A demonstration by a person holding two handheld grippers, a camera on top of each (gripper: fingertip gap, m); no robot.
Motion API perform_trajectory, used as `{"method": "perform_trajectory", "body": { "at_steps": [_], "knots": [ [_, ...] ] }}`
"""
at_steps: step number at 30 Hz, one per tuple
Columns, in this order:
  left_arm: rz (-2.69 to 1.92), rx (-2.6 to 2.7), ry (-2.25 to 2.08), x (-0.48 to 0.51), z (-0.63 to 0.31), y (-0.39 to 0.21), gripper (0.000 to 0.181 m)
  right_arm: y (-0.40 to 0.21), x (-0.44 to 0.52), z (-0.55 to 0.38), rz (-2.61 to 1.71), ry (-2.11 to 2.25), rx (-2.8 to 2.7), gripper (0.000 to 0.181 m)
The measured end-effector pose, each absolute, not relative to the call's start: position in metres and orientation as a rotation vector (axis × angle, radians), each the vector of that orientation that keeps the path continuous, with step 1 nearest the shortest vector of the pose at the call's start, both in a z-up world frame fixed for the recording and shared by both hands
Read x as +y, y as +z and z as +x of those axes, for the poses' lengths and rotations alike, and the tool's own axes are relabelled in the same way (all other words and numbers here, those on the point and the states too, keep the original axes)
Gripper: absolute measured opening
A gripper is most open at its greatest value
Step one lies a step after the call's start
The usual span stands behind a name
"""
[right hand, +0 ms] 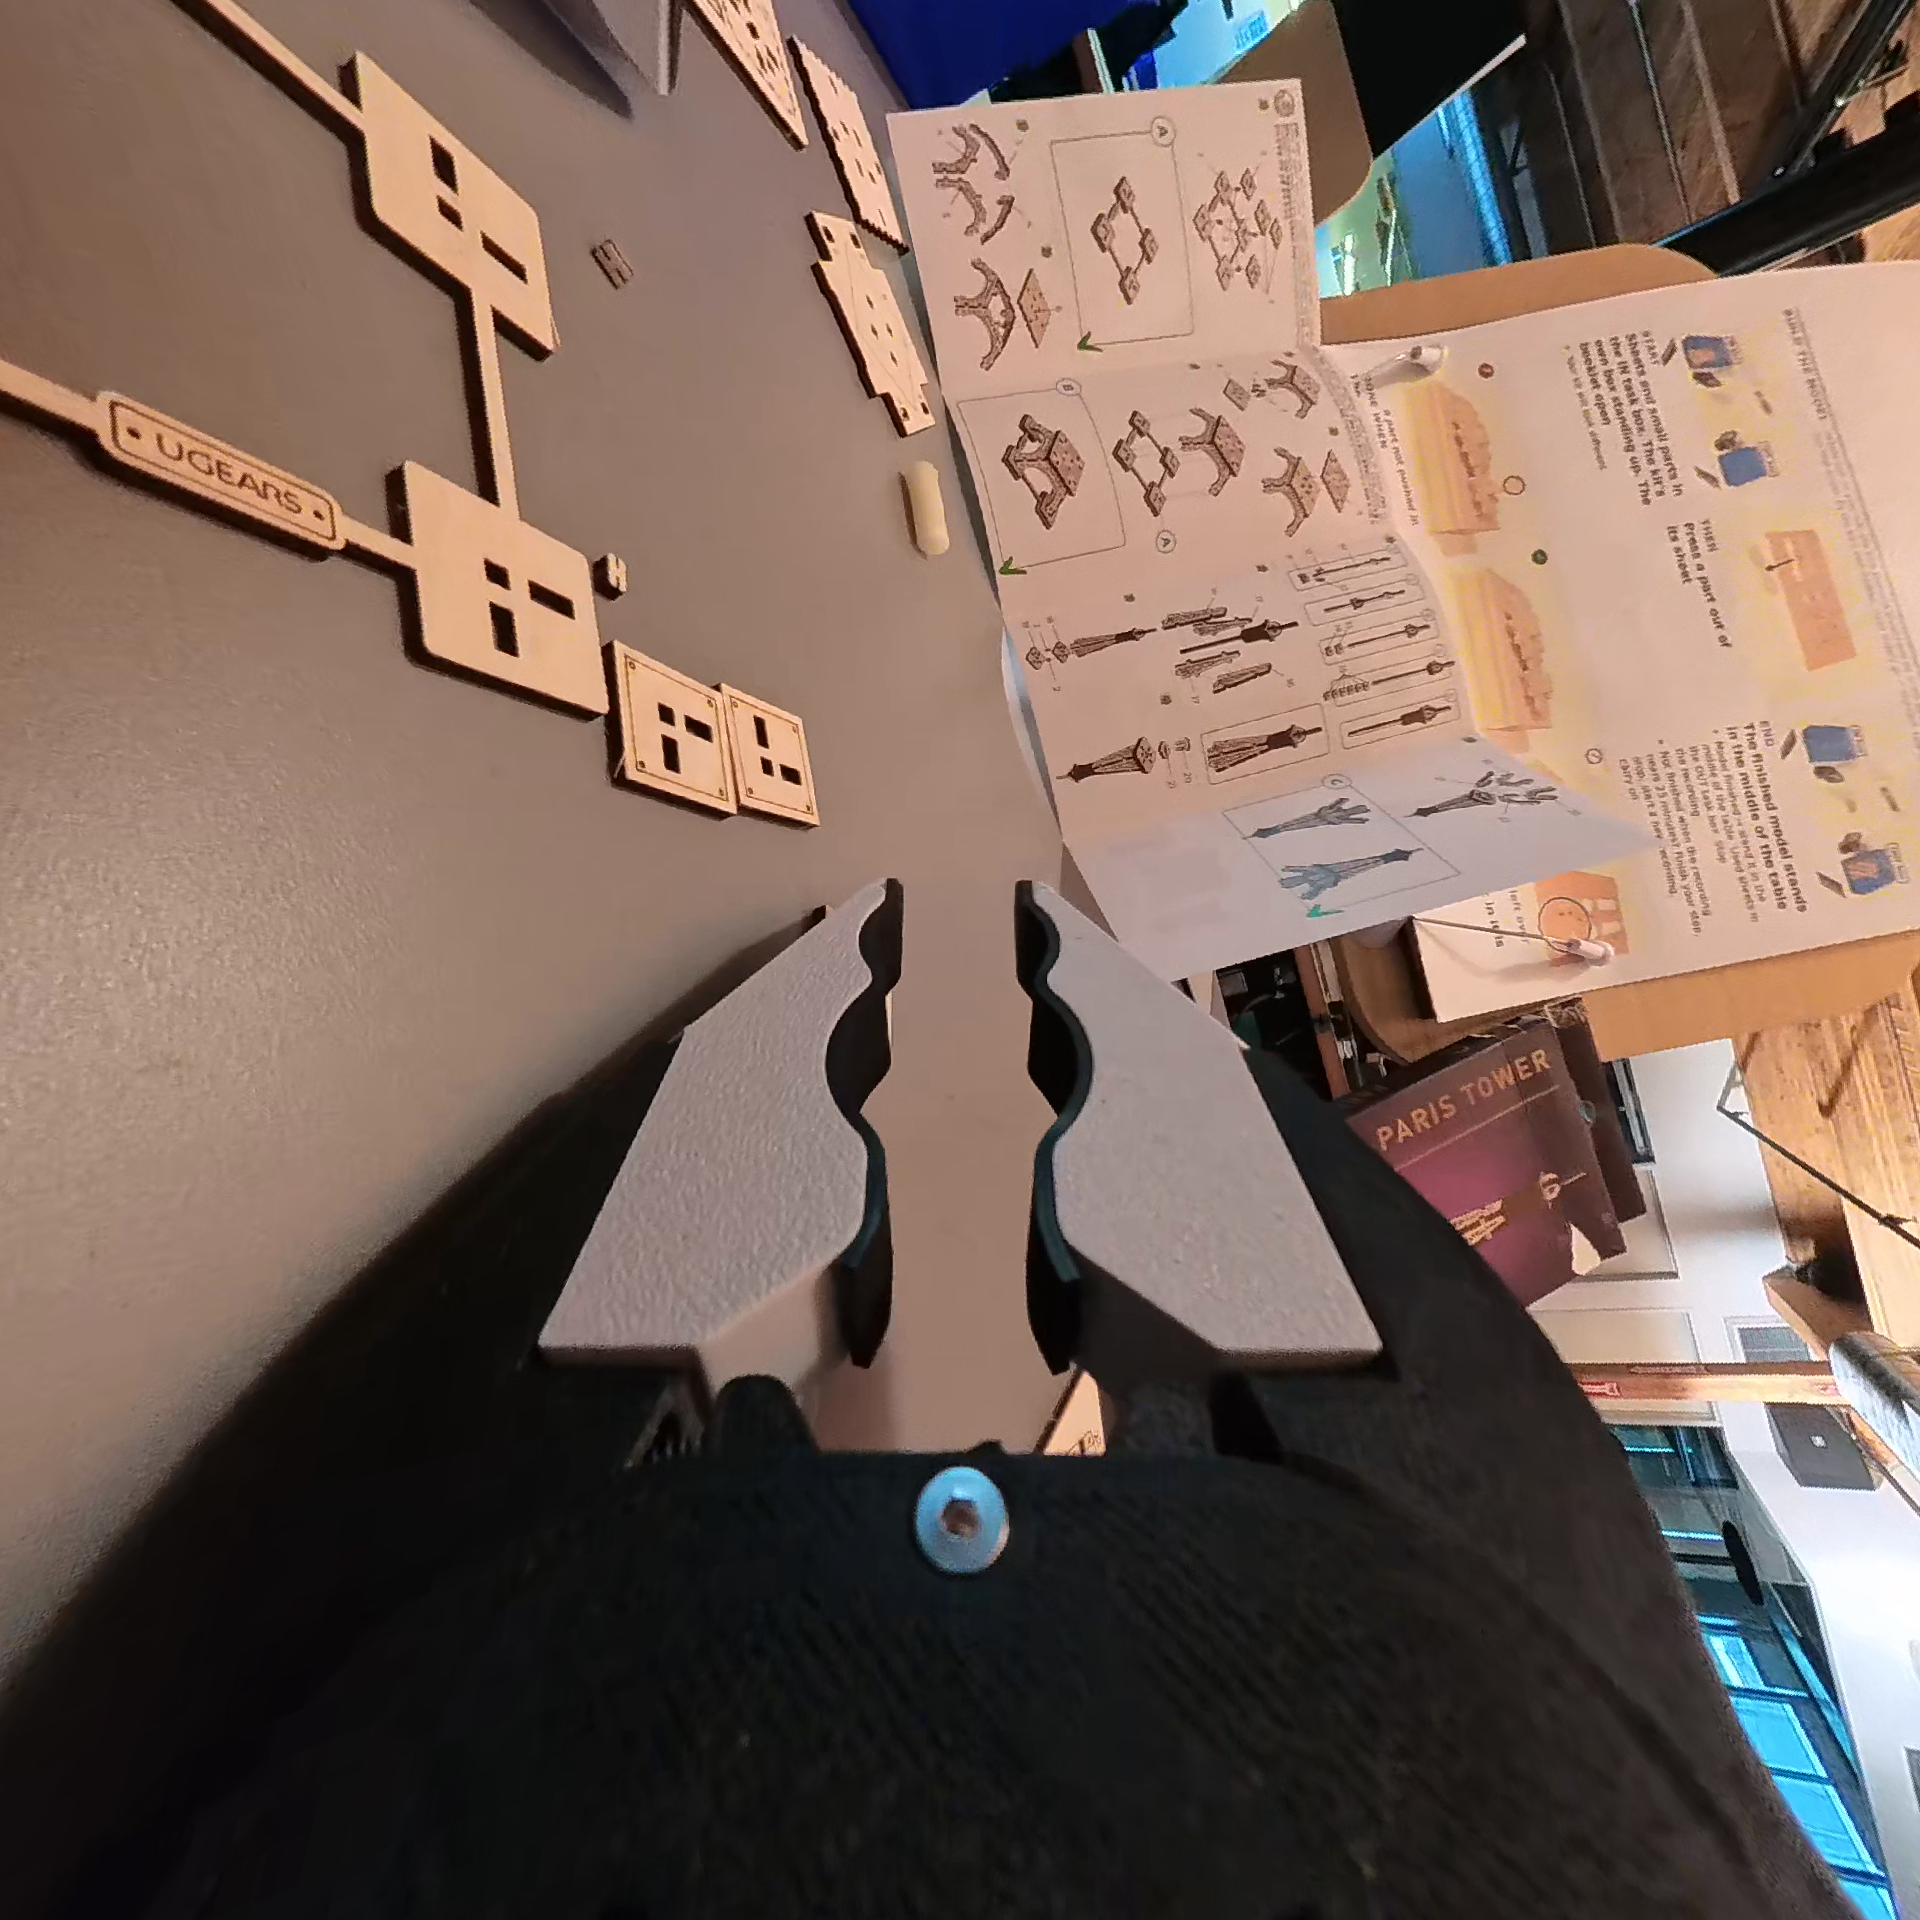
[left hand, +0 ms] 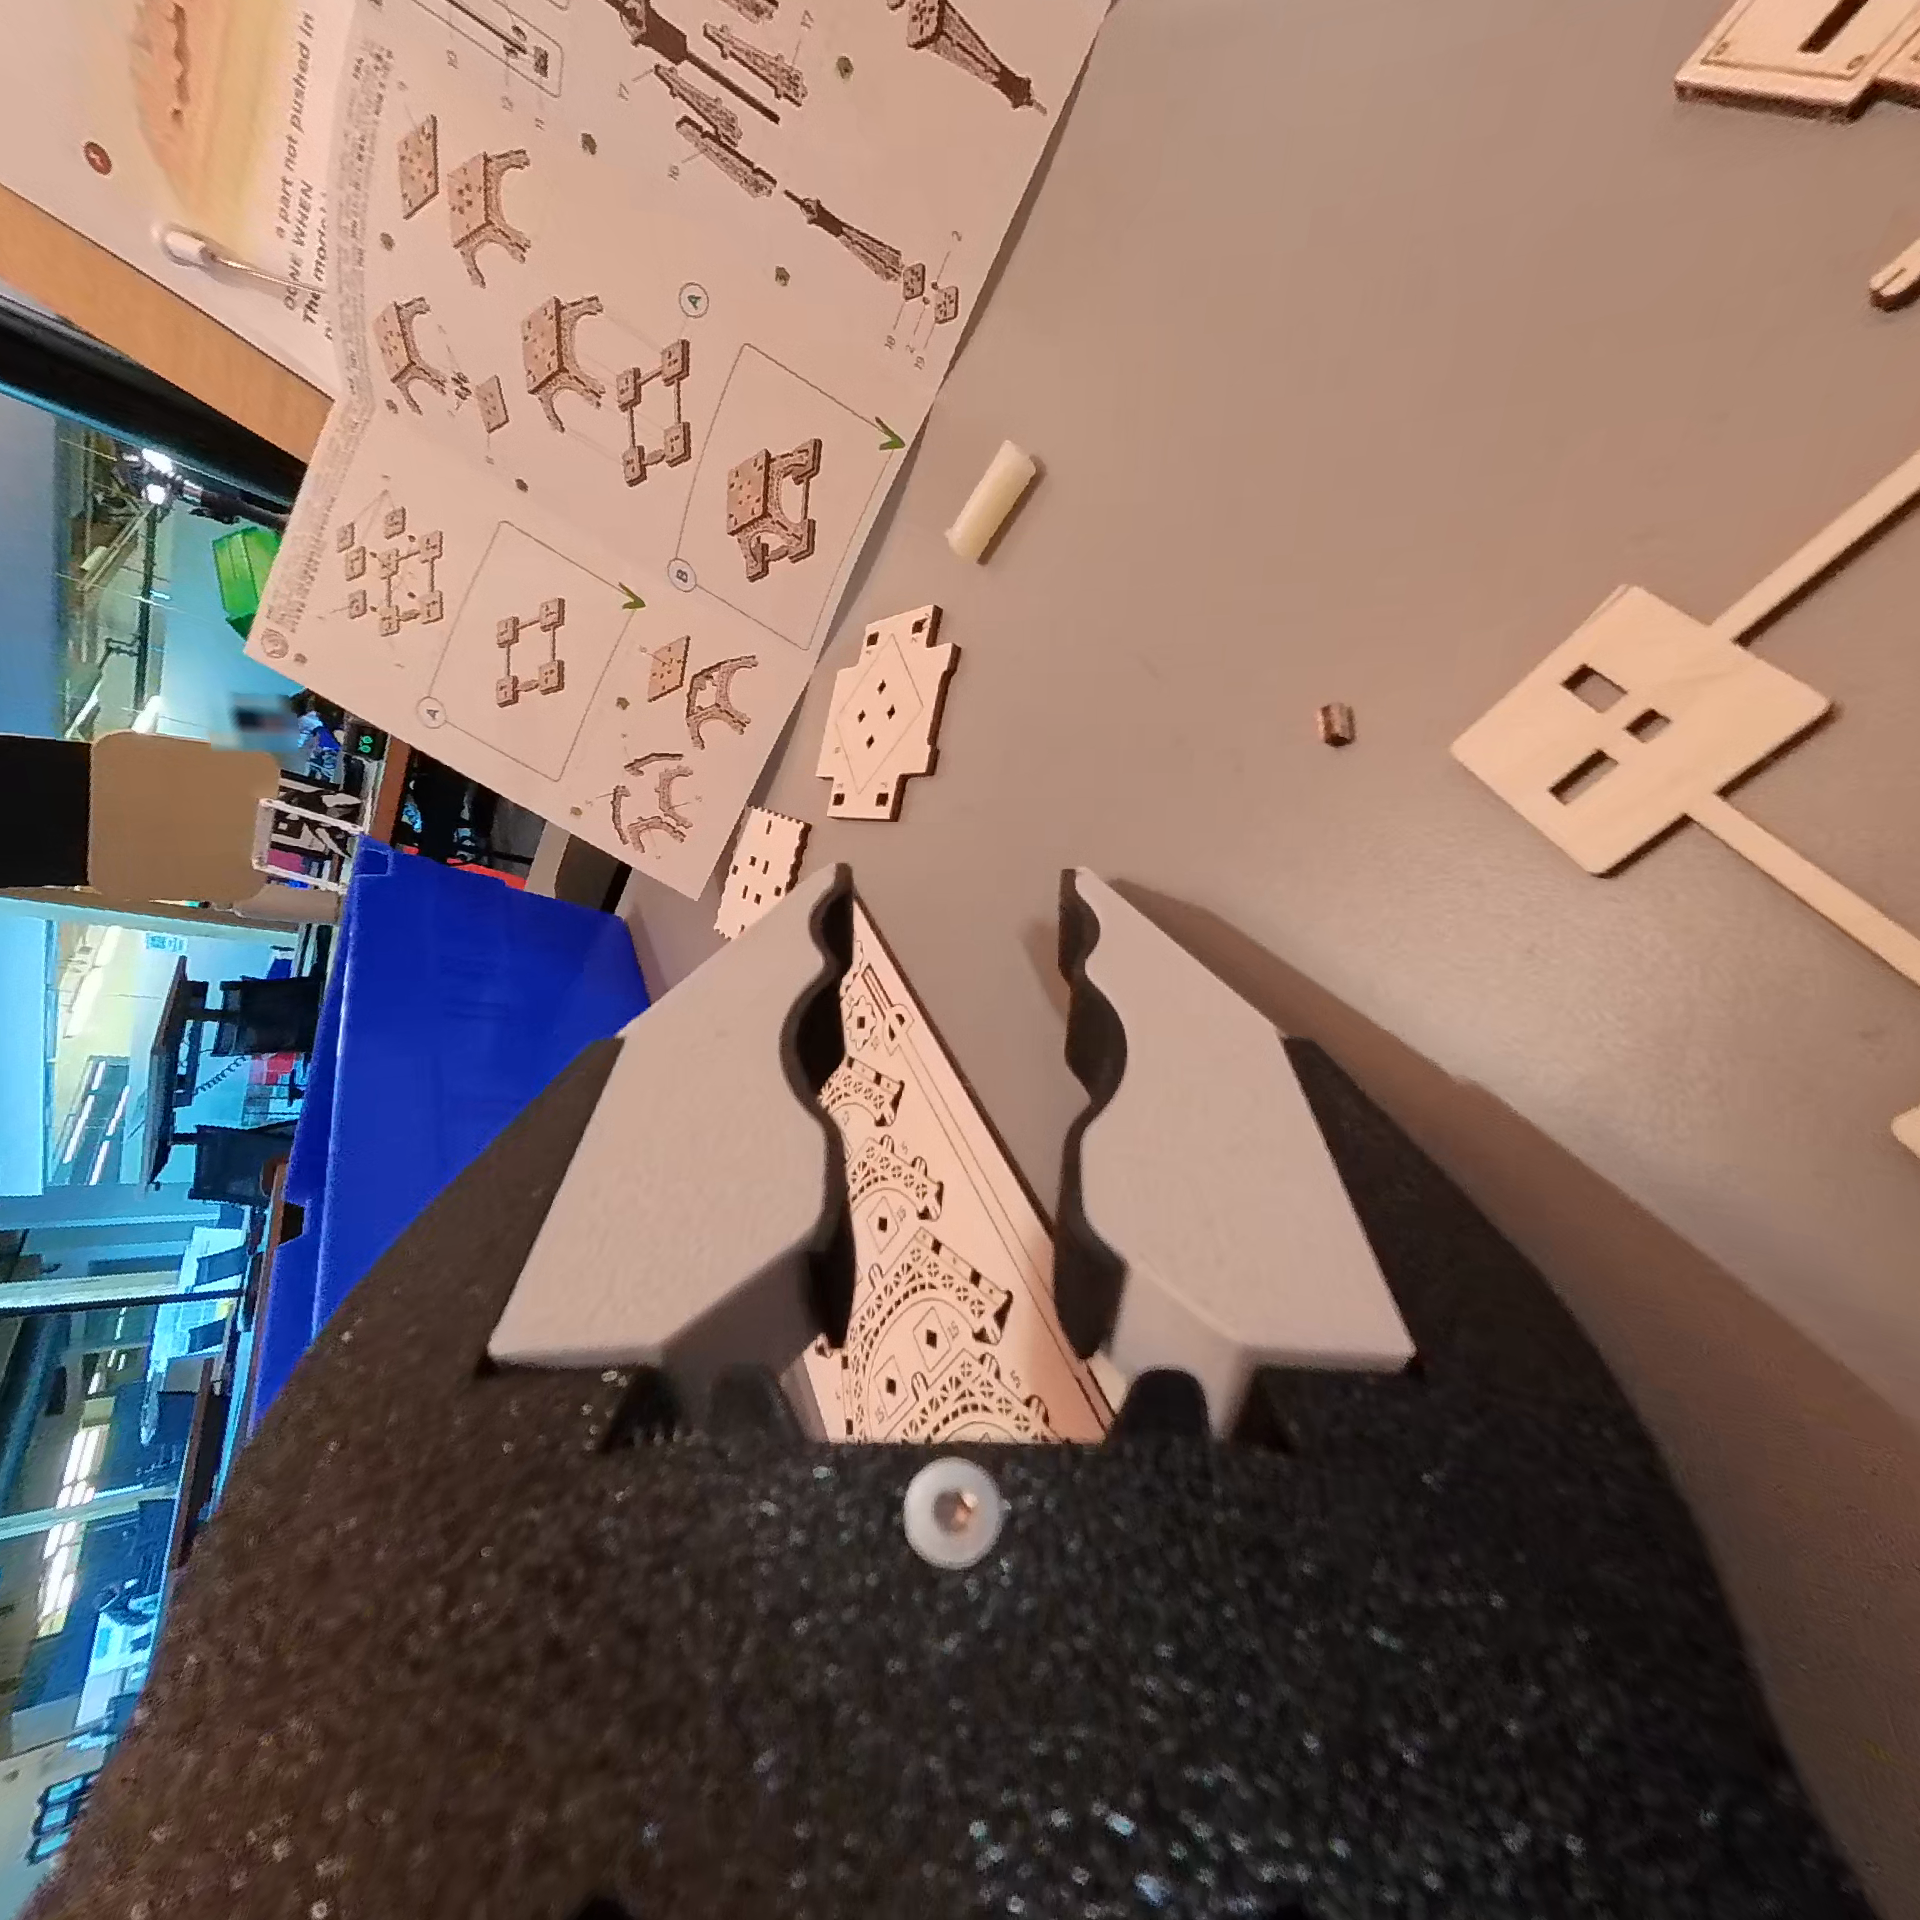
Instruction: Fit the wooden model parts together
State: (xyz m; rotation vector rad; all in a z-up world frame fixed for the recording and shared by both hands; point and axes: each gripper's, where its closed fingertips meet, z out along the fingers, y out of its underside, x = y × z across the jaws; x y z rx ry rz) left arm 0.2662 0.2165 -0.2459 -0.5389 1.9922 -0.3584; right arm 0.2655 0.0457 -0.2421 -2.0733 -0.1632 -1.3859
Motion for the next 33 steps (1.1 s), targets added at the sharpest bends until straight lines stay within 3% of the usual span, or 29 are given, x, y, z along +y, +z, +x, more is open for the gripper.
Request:
{"method": "perform_trajectory", "body": {
  "at_steps": [15,33],
  "knots": [
    [-0.505,1.983,-0.362,0.211,0.264,-0.244,0.036,-0.248,0.046,0.268,-2.118,-1.358,-0.160,0.000],
    [-0.470,1.985,-0.350,0.205,0.263,-0.243,0.035,-0.253,0.047,0.270,-2.150,-1.346,-0.164,0.000]
  ]
}}
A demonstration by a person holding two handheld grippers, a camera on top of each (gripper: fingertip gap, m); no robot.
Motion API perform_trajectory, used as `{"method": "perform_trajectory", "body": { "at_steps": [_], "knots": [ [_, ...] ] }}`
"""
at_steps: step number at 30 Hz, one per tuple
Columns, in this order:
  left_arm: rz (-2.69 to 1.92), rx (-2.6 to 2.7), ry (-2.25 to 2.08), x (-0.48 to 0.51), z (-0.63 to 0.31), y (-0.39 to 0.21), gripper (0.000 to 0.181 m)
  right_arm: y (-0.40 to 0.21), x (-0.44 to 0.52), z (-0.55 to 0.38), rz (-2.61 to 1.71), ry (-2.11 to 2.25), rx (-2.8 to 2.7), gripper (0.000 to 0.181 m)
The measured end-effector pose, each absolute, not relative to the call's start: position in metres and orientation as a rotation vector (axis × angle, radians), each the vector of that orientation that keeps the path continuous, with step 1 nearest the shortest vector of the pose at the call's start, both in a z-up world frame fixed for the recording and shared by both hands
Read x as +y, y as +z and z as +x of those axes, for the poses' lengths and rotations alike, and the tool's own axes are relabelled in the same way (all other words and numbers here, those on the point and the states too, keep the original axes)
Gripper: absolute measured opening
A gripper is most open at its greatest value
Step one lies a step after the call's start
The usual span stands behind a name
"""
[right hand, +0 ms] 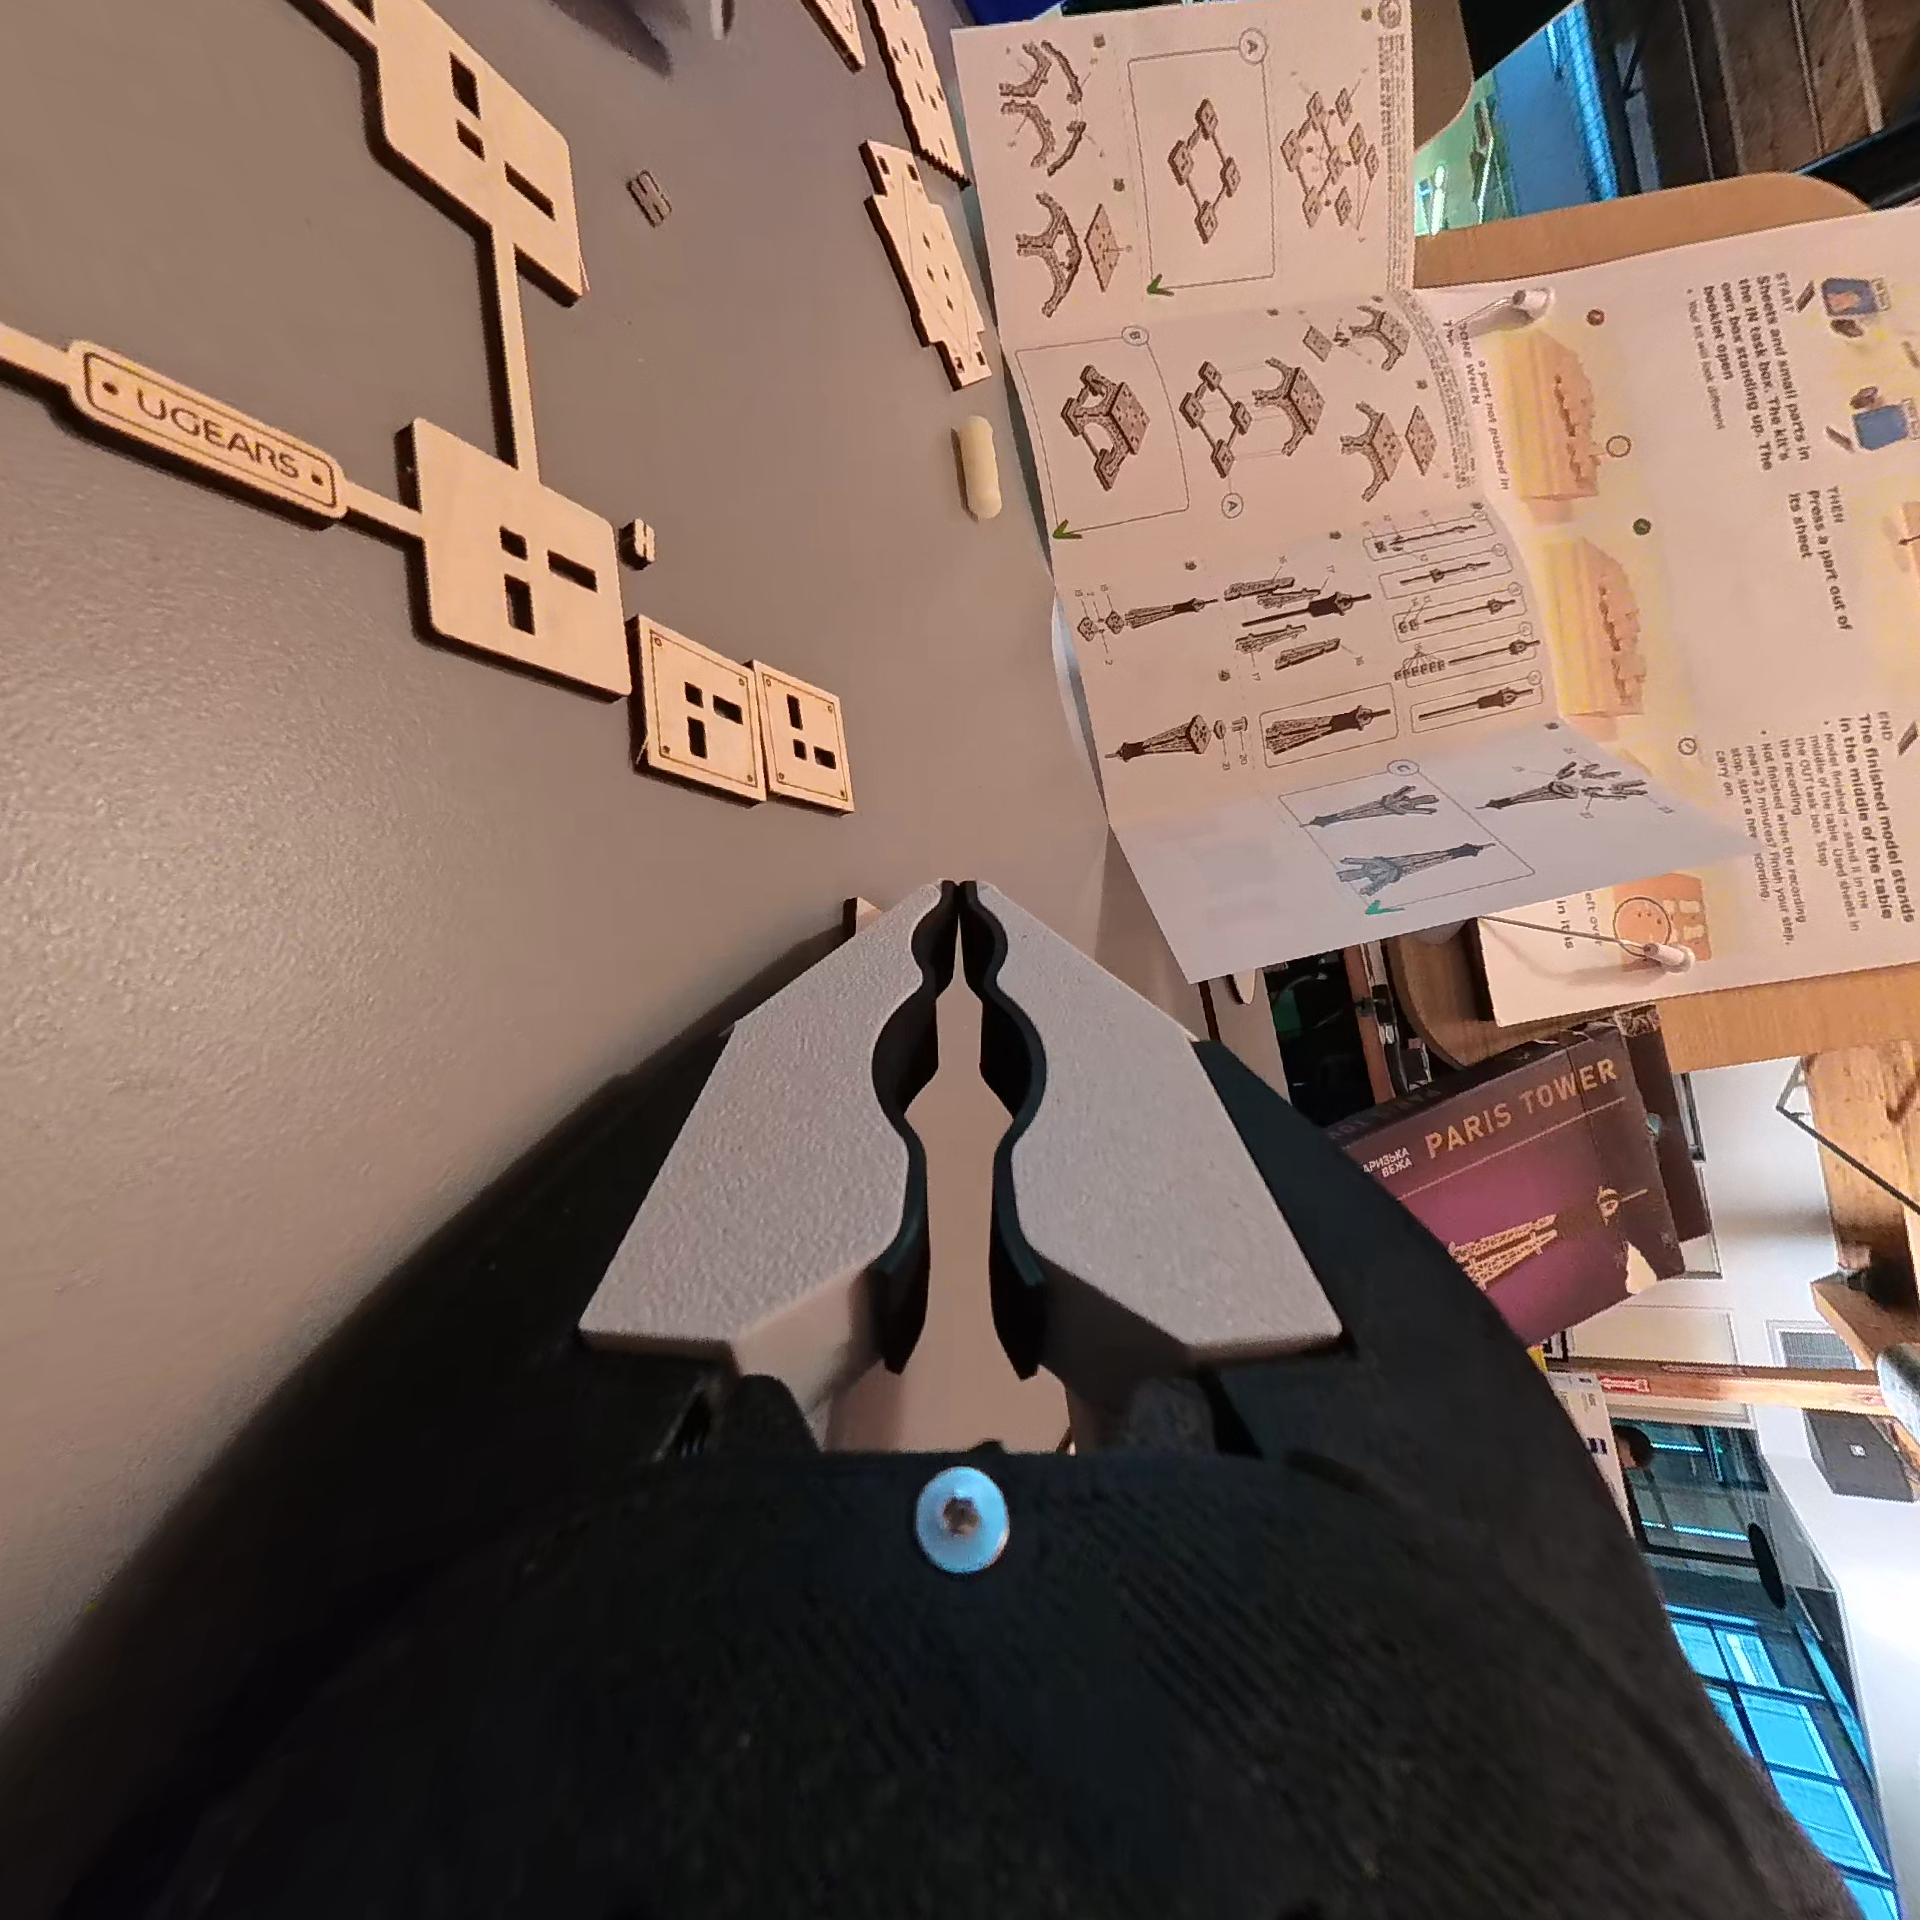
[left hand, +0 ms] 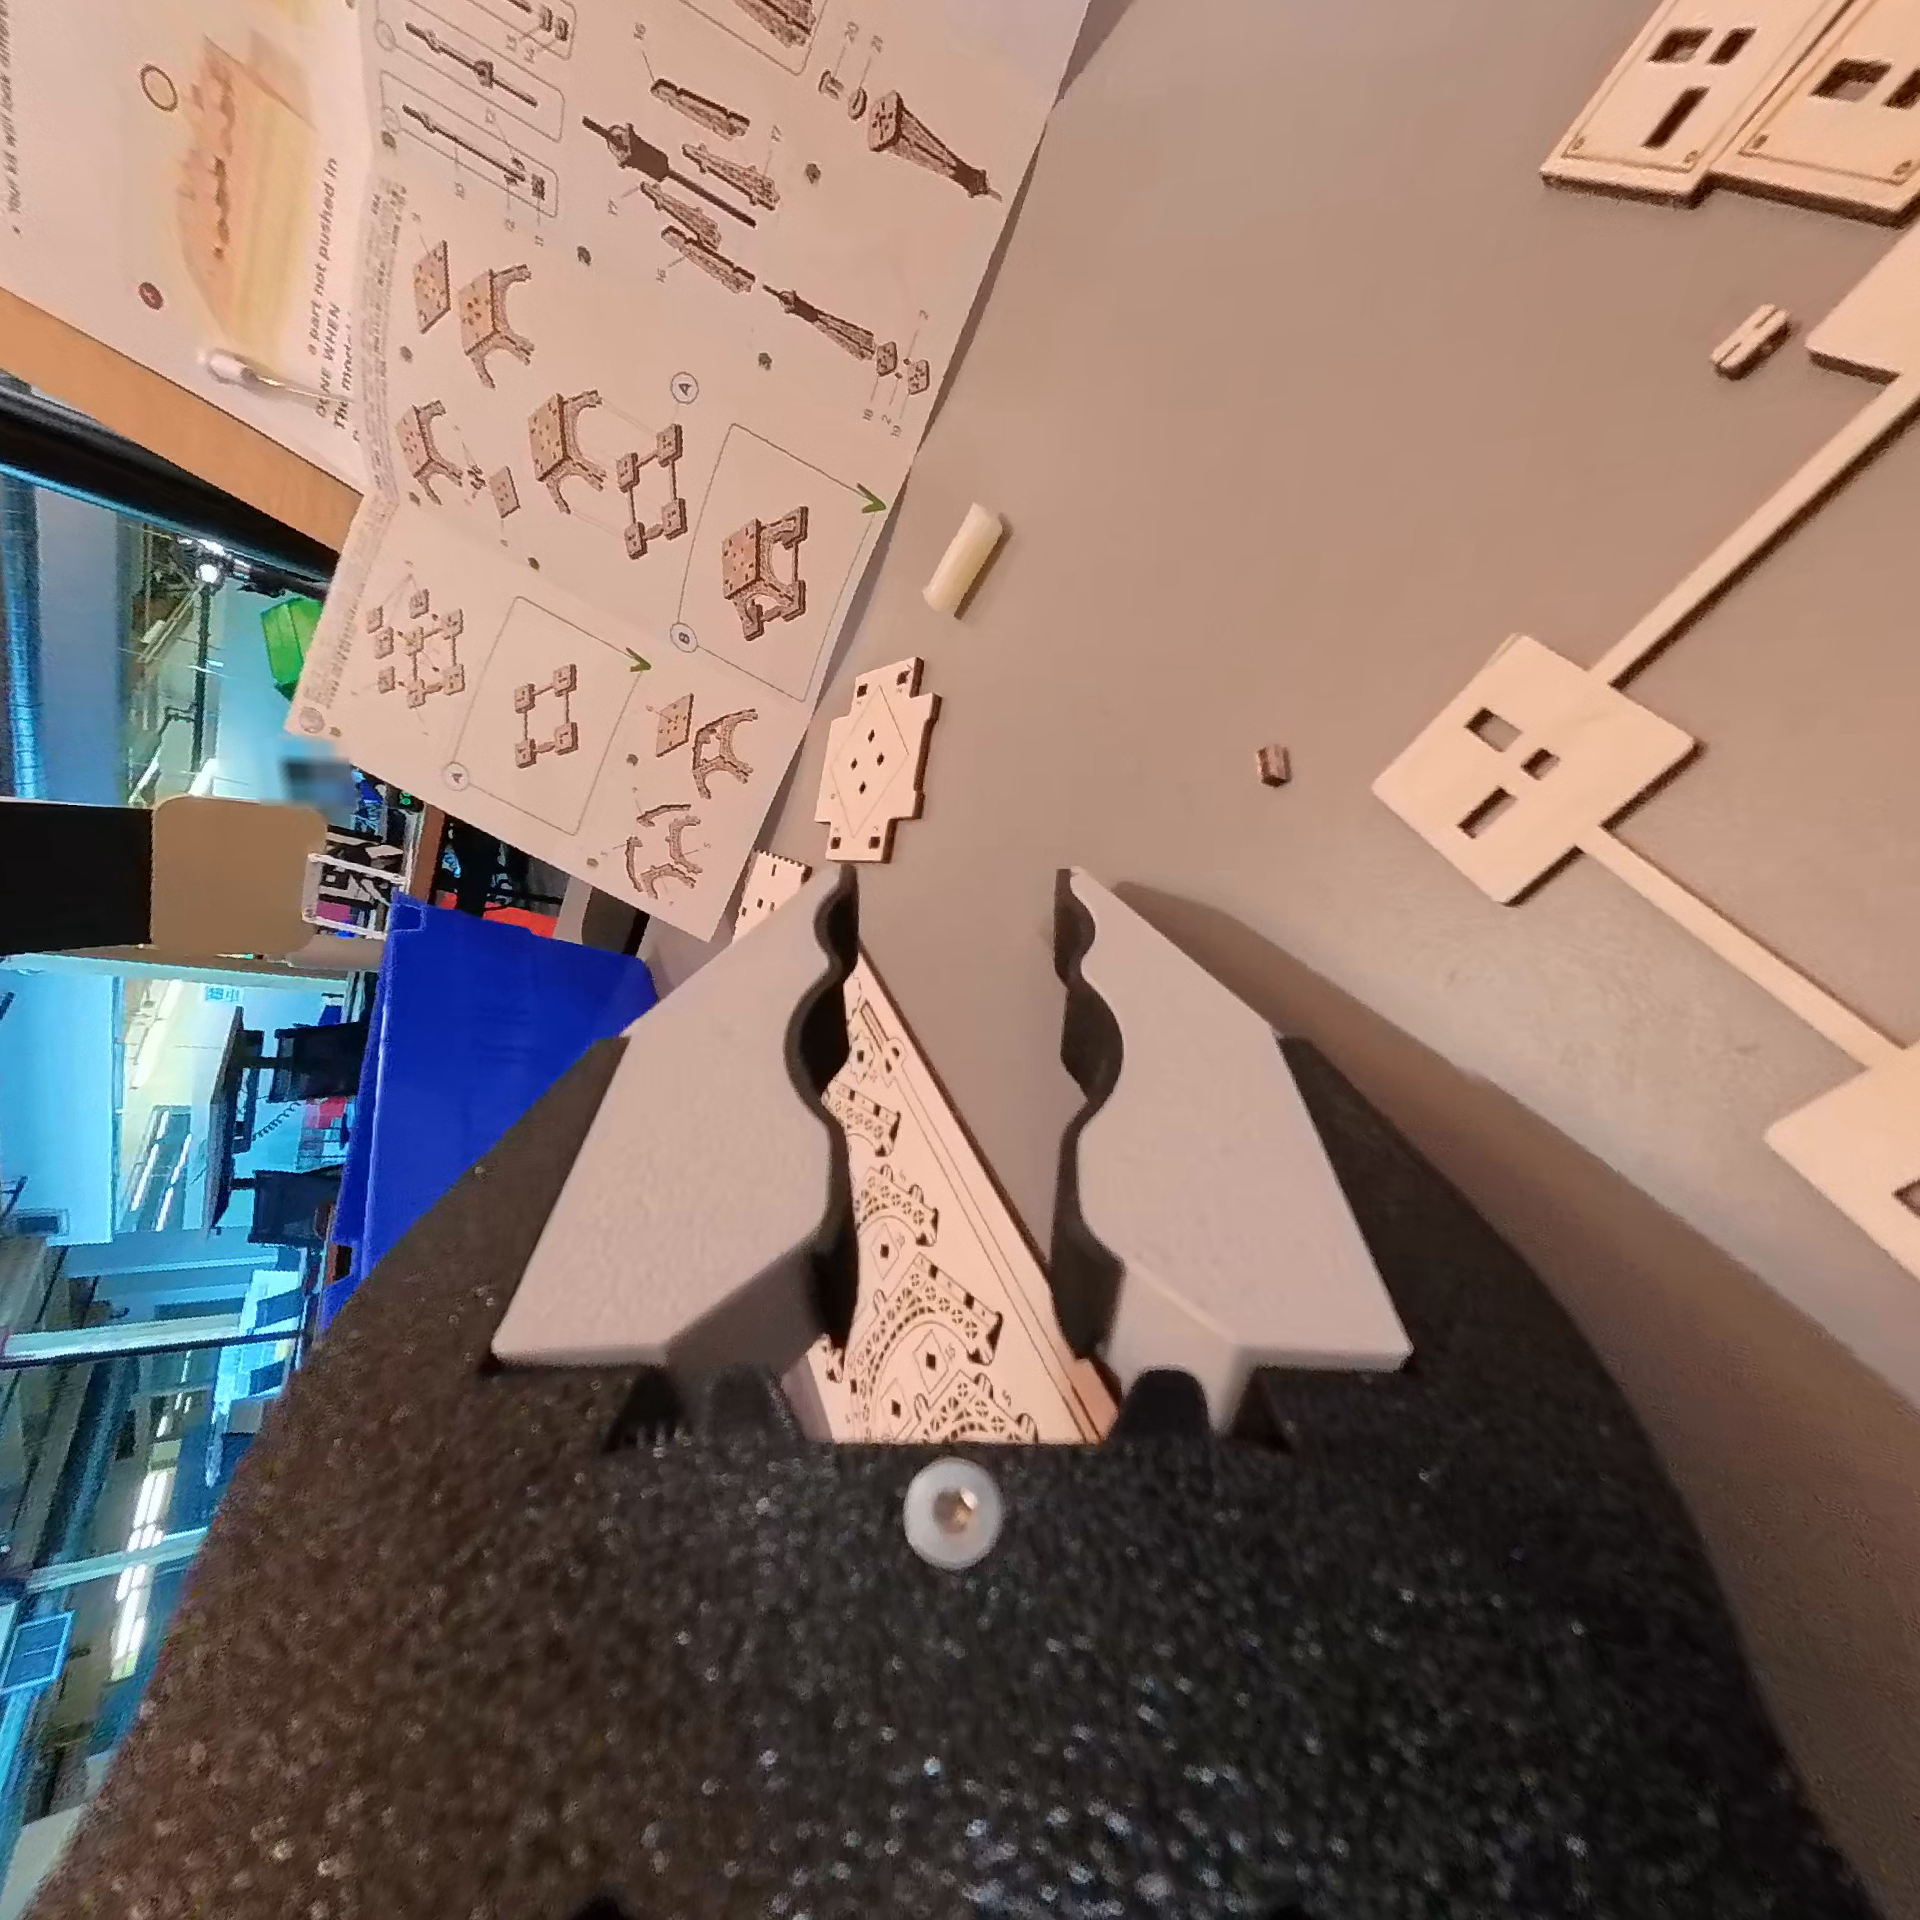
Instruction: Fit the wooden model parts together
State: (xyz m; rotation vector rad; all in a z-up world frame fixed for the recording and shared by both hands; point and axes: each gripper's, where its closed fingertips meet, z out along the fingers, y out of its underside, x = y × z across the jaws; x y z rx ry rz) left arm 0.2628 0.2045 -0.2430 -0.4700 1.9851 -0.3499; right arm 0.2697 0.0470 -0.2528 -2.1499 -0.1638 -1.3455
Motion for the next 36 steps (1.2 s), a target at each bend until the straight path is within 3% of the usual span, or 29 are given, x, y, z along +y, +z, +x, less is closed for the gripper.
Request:
{"method": "perform_trajectory", "body": {
  "at_steps": [36],
  "knots": [
    [-0.432,1.948,-0.357,0.201,0.265,-0.232,0.033,-0.236,0.034,0.259,-2.071,-1.364,-0.063,0.000]
  ]
}}
